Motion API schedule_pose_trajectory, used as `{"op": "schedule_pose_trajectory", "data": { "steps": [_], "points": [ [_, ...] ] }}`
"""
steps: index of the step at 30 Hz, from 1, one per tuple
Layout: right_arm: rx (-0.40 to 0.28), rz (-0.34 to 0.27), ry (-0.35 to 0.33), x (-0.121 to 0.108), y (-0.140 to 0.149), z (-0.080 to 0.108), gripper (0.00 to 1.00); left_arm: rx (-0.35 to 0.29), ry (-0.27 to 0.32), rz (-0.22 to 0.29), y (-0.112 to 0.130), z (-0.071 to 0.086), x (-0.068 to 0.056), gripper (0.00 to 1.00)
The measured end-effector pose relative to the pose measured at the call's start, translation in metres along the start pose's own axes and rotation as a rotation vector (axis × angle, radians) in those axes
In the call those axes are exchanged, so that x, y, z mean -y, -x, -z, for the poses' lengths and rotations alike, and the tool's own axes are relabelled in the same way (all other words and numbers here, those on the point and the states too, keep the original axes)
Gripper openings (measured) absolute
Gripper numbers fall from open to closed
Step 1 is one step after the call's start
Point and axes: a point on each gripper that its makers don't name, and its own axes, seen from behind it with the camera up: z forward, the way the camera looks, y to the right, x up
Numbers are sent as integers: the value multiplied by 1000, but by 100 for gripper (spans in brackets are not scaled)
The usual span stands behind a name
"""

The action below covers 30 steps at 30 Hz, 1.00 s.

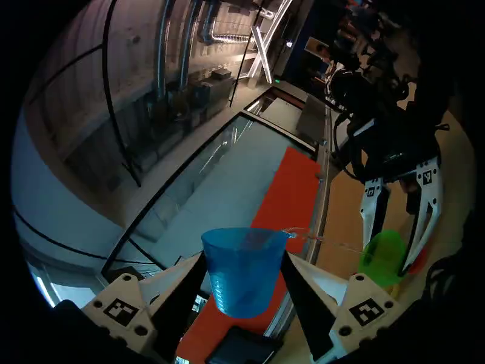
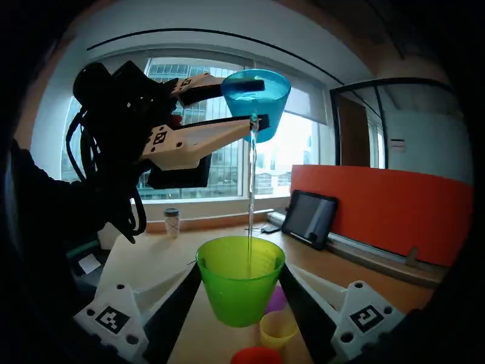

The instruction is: Pour water

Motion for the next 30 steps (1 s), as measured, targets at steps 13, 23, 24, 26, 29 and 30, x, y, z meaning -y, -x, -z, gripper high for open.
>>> {"op": "schedule_pose_trajectory", "data": {
  "steps": [13, 23, 24, 26, 29, 30],
  "points": [
    [0, 2, 3, -1, -1, 1, 90, -2, -3, -67, -5, -3, 1, 84],
    [-1, 7, 4, 0, -1, 2, 90, -6, -9, -122, -10, -3, 5, 84],
    [-2, 7, 4, 0, -1, 2, 90, -6, -9, -127, -11, -3, 6, 84],
    [-1, 7, 4, 0, -1, 2, 90, -8, -10, -136, -13, -2, 7, 84],
    [-1, 9, 6, 0, -1, 3, 90, -11, -12, -152, -15, -2, 8, 84],
    [-1, 10, 7, 0, -1, 3, 90, -11, -13, -157, -16, -1, 8, 84]
  ]
}}
